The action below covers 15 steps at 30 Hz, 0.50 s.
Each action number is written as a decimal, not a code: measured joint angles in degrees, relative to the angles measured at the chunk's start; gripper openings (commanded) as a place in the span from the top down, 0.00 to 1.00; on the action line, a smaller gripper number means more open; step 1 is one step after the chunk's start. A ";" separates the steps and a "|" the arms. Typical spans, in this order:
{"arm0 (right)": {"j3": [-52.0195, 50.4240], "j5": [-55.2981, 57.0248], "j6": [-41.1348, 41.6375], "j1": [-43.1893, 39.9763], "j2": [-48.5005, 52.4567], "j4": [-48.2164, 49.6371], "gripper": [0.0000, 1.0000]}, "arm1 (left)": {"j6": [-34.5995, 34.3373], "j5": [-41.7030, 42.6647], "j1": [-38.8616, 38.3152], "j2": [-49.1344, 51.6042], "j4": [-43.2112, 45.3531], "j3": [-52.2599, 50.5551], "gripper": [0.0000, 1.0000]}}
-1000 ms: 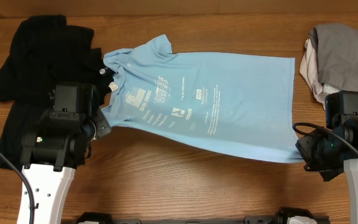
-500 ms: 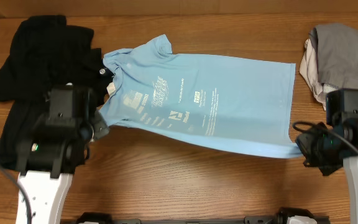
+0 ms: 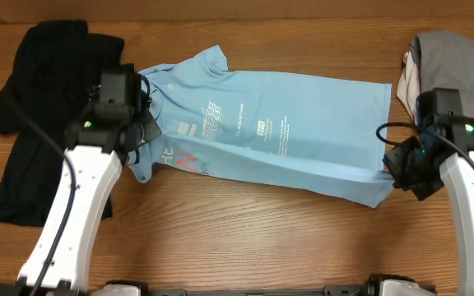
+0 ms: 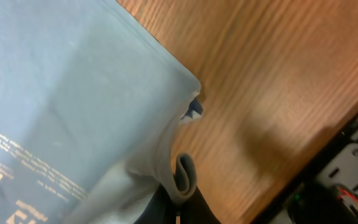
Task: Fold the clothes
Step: 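Lift the bottom edge with both grippers and fold it up toward the collar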
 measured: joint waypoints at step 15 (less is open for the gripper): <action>0.04 0.20 -2.08 0.00 12.50 11.91 0.96 | -0.02 0.02 0.00 10.10 10.86 0.00 0.96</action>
